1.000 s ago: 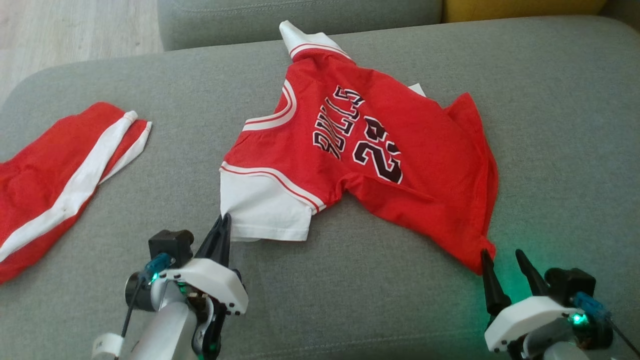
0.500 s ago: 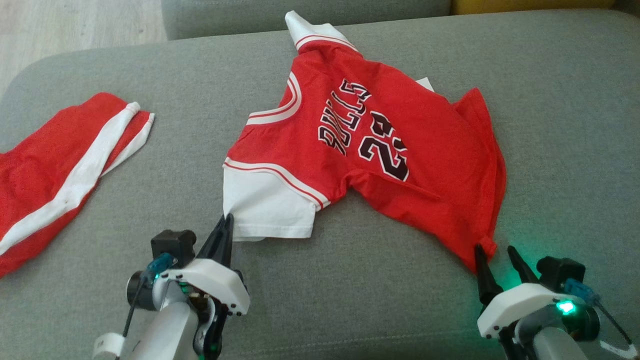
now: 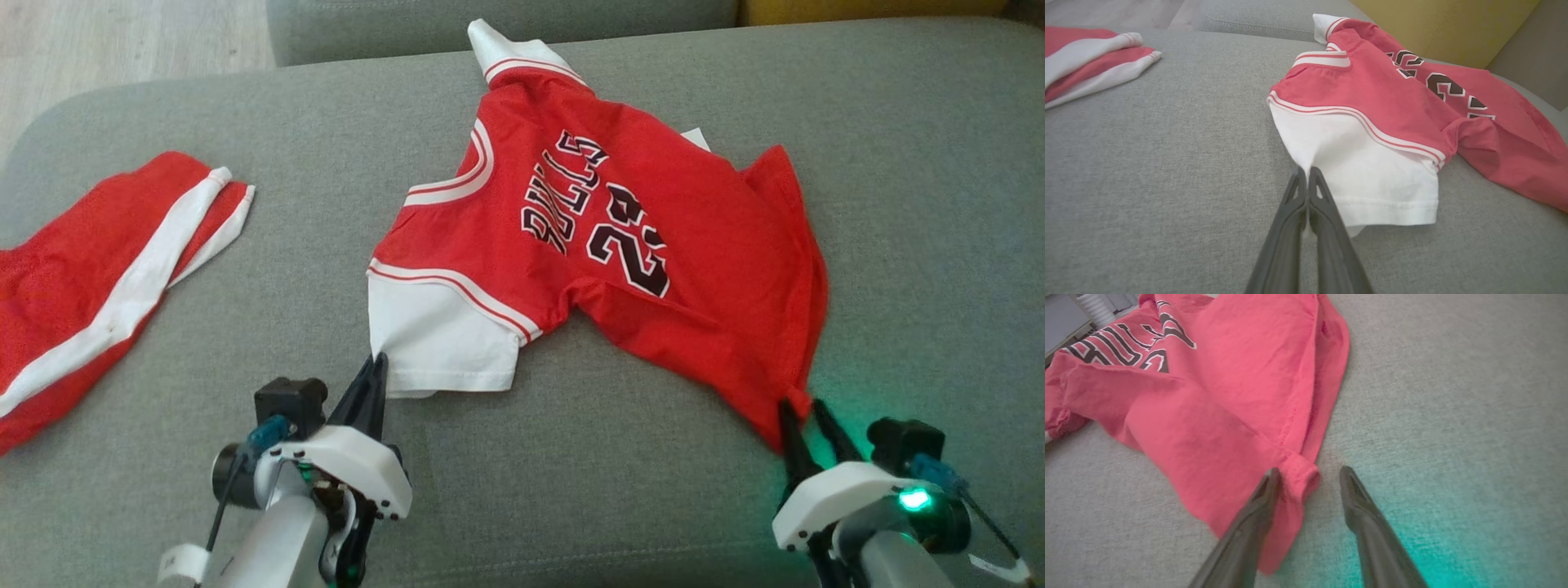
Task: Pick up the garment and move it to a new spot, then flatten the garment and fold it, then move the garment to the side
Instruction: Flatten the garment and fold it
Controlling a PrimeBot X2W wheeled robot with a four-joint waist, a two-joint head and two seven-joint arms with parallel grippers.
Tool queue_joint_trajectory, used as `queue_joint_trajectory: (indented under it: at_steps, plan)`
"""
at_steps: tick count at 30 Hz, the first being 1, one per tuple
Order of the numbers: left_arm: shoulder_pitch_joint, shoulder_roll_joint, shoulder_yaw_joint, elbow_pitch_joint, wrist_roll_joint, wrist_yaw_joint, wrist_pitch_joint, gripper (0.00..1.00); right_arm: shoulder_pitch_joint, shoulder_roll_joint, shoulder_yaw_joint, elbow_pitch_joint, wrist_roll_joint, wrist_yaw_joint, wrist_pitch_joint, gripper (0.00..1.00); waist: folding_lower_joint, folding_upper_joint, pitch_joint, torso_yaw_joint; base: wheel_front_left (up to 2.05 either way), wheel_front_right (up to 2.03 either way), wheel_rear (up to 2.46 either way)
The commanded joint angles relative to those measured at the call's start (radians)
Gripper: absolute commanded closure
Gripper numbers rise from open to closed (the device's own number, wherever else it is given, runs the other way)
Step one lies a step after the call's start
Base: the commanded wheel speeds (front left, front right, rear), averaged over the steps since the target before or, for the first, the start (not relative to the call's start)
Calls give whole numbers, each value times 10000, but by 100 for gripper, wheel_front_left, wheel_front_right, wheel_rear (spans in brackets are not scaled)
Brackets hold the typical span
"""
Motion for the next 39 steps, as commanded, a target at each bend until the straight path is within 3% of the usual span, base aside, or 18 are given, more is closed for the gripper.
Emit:
queue_joint_trajectory:
  at_steps: [1,11,27,34,39]
  plan:
    - [-310,213,263,-228,20,-54,-132,100,-343,-49,327,-55,-83,37,-95,100,0,-1,-13,5,0,0,0]
    - [-230,249,239,-125,-95,-17,-132,100,-265,-49,31,-186,-766,37,-440,100,0,-1,-231,-6,0,0,0]
    - [-20,340,513,-539,-271,179,-133,100,628,-49,-481,-3012,-2596,37,183,100,0,-1,-584,-187,0,0,0]
    - [-76,344,538,-703,-228,185,-133,100,-201,-49,-781,-3260,-3893,37,531,100,0,-1,-571,-163,0,0,0]
    - [-130,267,479,-847,-172,155,-133,100,-1301,-188,-1195,-2926,-5059,37,197,100,0,-1,-541,-48,0,0,0]
